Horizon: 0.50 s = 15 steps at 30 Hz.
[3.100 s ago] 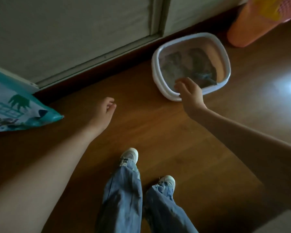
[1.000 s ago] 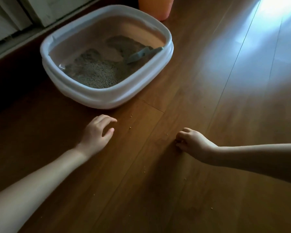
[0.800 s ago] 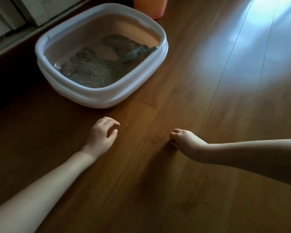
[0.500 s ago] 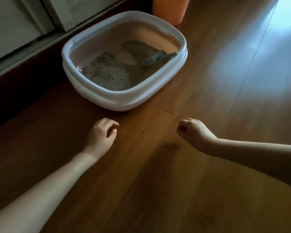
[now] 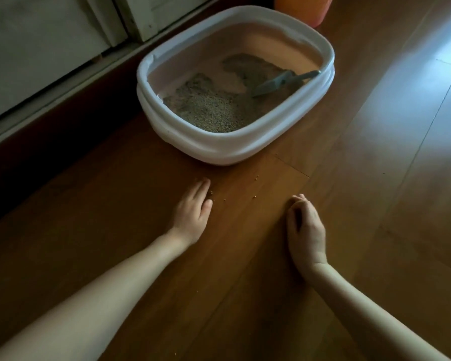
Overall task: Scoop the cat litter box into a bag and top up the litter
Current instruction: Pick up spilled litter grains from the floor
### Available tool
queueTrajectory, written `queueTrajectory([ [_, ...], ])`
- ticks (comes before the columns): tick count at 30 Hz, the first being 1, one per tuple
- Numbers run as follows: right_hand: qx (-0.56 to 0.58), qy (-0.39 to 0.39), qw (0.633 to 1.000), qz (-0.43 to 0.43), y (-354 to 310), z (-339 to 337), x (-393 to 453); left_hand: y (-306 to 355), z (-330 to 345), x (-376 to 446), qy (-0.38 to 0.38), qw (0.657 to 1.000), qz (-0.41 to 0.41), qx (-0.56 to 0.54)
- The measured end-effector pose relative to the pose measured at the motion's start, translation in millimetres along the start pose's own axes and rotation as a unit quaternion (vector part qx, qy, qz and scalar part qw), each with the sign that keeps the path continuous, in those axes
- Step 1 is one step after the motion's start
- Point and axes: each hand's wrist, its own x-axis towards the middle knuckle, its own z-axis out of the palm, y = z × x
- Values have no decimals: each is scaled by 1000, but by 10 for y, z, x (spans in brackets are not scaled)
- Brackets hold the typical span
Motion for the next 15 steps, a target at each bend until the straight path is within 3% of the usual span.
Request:
queueTrajectory([
  [6, 33, -90, 992, -79, -353, 357, -57, 344, 296, -139, -35, 981, 150, -113],
  [8, 60, -106, 988, -93, -445, 371, -41, 383, 248, -131, -24, 974, 160, -159],
  [12, 1, -59, 992, -113, -373, 246, 344, 185, -9, 3, 86, 981, 63, -163],
  [15, -87, -87, 989, -79, -245, 201, 684, -65, -65, 74, 82, 993, -40, -79],
])
